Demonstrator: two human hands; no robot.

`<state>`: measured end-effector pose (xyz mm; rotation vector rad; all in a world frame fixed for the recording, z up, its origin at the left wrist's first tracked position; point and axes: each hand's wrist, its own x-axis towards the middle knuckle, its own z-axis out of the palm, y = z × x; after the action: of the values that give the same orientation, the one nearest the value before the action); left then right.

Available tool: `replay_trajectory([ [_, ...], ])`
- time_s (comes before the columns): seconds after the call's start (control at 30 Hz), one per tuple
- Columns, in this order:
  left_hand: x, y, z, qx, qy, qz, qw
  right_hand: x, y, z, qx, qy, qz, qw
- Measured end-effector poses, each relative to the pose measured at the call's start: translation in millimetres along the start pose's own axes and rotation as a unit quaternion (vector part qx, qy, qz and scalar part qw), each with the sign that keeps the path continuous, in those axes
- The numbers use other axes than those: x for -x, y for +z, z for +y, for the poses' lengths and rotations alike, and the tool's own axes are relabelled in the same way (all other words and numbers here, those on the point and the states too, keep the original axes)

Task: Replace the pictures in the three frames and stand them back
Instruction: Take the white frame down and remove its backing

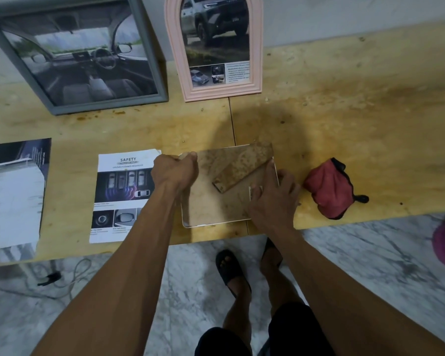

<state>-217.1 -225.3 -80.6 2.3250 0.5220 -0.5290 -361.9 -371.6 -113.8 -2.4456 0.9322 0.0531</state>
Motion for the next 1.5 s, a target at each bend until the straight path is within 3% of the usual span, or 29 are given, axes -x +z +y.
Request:
replay_trajectory([
  [0.17,19,-9,-28,-0.004,-0.021,-0.054,0.998,0,-1,-1,-0.003,0.005,-0.005,1.000],
  [0.4,34,-10,-21,-0.107,0.005,-0.058,0.993,1,-3,-2,-0.003,0.005,-0.017,1.000],
  [0.63,24,-17,-21,-0.100,0.004,-0.085,0.991,-1,-4,-2,0.004,0.004,-0.023,1.000],
  [0.87,33,-12,-29,-0.076,0.012,-0.039,0.996,0,-4,-3,0.010,0.006,-0.027,1.000],
  [1.03,32,-11,-23,-0.168,0.027,-0.110,0.979,1,-2,-3,0.015,0.006,-0.031,0.999],
  [1.17,27,-15,-21,-0.112,0.019,-0.150,0.982,0,-1,-3,0.023,0.003,-0.030,0.999],
  [1.37,32,-14,-32,-0.044,0.018,-0.113,0.992,0,-5,0,0.004,-0.001,-0.037,0.999],
  [1.5,24,-12,-38,-0.019,0.021,-0.142,0.989,-5,-11,2,-0.044,-0.004,-0.034,0.998],
])
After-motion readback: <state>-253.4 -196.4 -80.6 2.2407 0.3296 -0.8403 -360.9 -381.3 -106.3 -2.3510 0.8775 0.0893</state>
